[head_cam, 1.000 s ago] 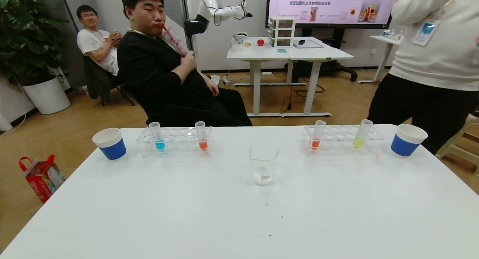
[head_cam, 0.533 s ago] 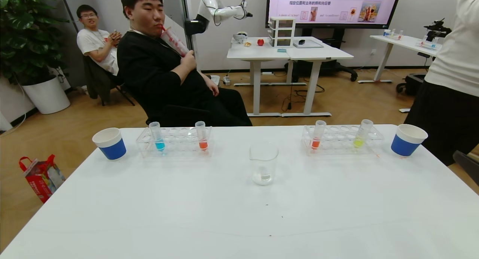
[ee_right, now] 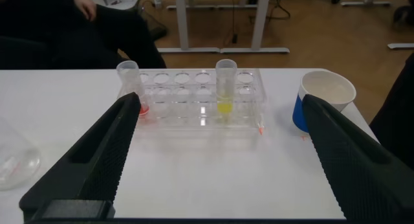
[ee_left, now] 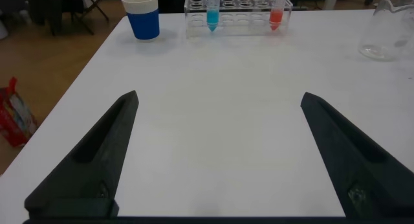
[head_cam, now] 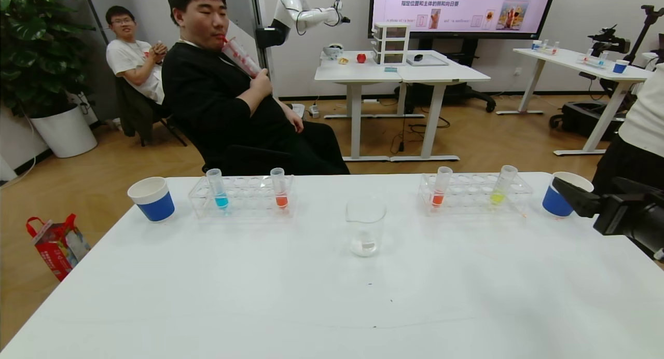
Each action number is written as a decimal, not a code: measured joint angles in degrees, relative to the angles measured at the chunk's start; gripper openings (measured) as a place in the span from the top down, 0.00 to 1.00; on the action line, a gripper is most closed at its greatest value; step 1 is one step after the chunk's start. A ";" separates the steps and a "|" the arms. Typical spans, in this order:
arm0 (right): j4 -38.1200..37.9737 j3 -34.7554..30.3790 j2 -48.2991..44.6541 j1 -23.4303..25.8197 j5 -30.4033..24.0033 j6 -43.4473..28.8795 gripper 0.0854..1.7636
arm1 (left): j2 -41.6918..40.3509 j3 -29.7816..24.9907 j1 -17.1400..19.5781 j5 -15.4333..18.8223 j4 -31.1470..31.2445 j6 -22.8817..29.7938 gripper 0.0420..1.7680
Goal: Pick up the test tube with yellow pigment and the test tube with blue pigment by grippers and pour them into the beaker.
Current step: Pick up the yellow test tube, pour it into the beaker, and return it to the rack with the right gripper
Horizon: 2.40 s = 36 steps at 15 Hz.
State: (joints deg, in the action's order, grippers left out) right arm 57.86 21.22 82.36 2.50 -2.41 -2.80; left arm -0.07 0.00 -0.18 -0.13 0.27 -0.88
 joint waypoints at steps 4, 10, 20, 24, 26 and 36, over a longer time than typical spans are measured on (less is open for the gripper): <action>12.57 2.72 15.32 0.78 -1.13 0.05 0.02 | 0.00 0.00 0.00 0.02 0.00 0.00 0.01; 30.59 7.24 35.97 1.57 -6.10 0.20 0.02 | 0.00 0.00 0.00 0.00 0.00 -0.02 0.01; 27.81 28.86 50.38 2.76 -7.97 0.17 0.02 | 0.00 0.00 0.00 -0.02 -0.02 0.00 0.01; 27.23 32.09 52.09 3.01 -8.72 0.20 0.02 | 0.00 0.00 0.00 -0.02 -0.02 0.02 0.01; 27.39 32.60 52.54 3.39 -9.05 0.24 0.22 | 0.00 0.00 0.00 0.02 0.00 0.00 0.01; 27.31 32.24 51.57 3.73 -9.11 0.41 0.75 | 0.00 0.00 0.00 0.00 -0.02 0.00 0.01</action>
State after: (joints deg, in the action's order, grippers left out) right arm 85.16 53.47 133.93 6.23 -11.52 -2.39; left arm -0.07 0.00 -0.18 -0.13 0.24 -0.88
